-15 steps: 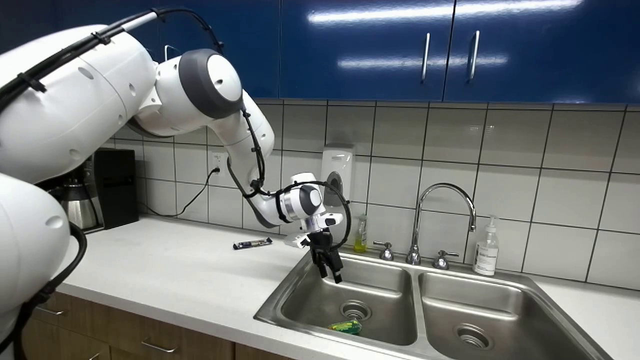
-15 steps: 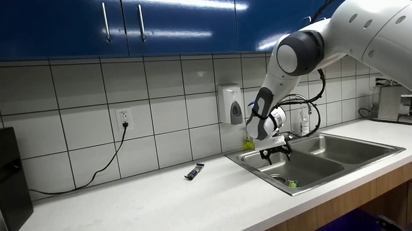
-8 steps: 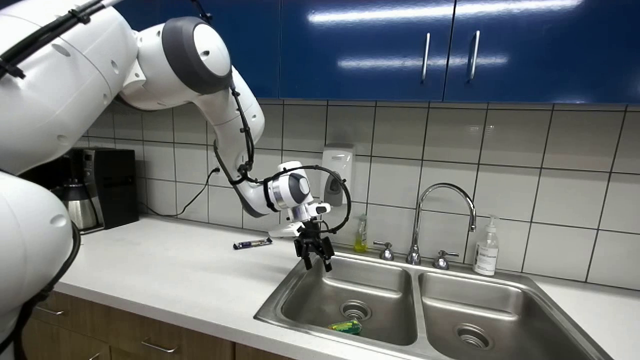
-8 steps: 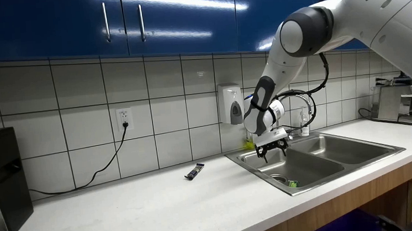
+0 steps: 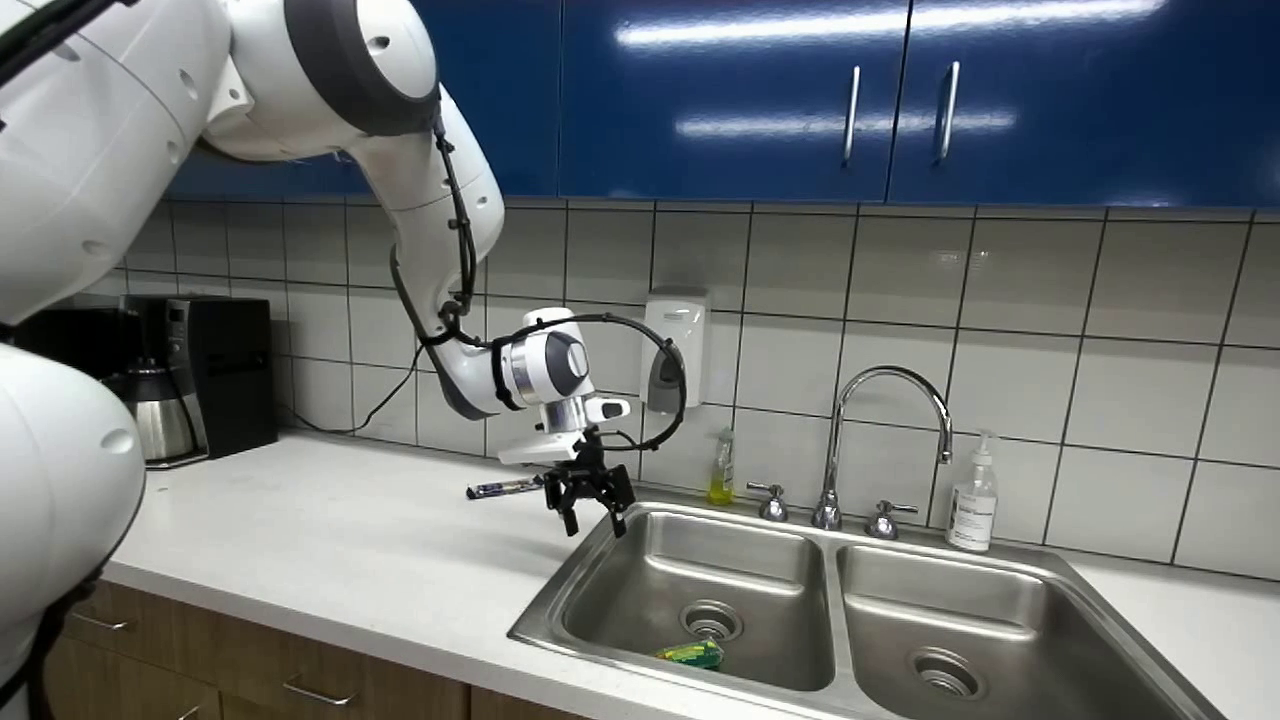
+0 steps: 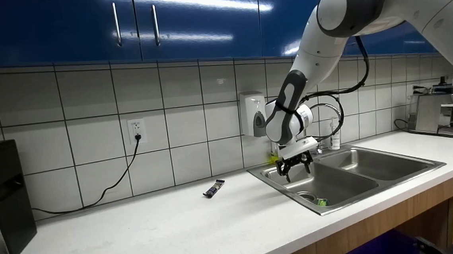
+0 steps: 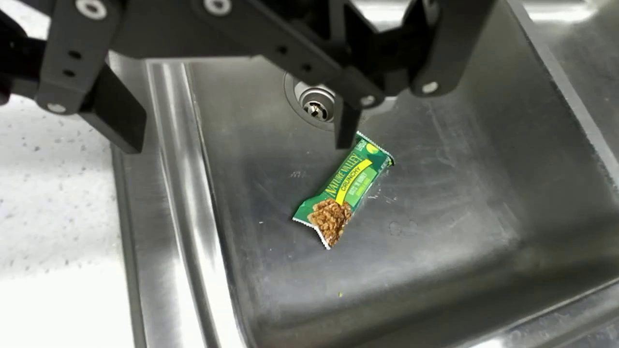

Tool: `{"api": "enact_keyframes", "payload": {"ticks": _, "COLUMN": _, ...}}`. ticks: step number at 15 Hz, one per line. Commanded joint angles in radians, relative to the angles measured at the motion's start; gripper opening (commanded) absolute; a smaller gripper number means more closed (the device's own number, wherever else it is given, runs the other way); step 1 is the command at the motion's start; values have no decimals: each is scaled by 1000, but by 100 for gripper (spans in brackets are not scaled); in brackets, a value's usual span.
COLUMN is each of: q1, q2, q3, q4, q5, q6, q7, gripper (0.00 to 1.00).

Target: Put the green snack packet in the left sink

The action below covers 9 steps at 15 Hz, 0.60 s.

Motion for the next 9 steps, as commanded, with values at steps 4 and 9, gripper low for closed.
{"api": "enact_keyframes", "payload": {"ticks": 4, "q1": -7, "q2": -195, "q3": 44, "q4": -209, "q5": -63, "q6": 3, "q7": -48, "gripper": 100}}
{"api": "enact_keyframes", "payload": {"ticks": 9, "q1": -13, "q2": -309, "q3": 62, "q4": -342, "q5": -96, "q6": 4, "q7": -33, "gripper": 100}}
